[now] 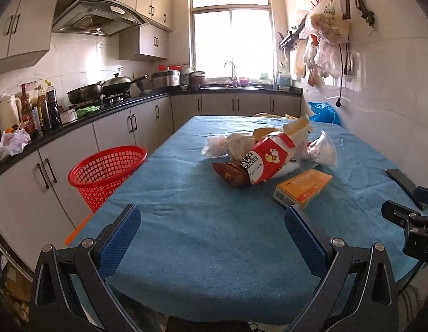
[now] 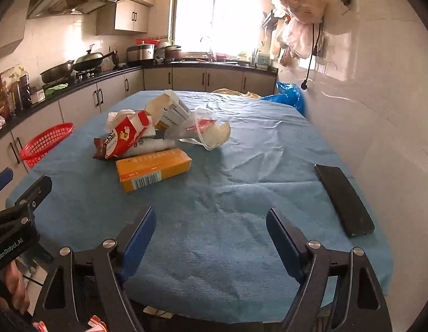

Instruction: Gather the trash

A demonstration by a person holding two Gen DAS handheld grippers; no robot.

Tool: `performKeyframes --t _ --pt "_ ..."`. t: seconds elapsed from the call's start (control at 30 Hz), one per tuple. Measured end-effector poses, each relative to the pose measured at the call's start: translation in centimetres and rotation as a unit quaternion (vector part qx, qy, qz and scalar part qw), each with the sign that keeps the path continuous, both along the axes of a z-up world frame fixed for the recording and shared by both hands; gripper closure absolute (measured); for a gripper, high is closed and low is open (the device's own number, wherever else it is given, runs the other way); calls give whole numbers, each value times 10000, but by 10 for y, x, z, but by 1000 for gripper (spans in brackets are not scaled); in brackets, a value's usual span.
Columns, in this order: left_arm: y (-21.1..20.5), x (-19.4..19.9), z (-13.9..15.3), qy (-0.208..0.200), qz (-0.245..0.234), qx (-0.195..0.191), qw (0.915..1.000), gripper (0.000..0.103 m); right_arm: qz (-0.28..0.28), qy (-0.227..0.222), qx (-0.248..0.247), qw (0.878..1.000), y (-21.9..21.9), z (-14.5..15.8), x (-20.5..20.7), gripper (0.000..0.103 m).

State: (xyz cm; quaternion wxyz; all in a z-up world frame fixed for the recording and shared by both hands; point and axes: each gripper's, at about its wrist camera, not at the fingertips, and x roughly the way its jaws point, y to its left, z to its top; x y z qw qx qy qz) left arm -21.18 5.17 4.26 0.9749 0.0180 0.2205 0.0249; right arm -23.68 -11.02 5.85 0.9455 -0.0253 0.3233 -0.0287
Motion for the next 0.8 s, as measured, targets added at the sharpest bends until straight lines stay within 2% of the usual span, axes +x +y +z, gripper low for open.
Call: performKeyframes --t 0.8 --pt "3 3 -4 167 -84 -20 9998 0 57 131 -135 9998 7 -7 2 22"
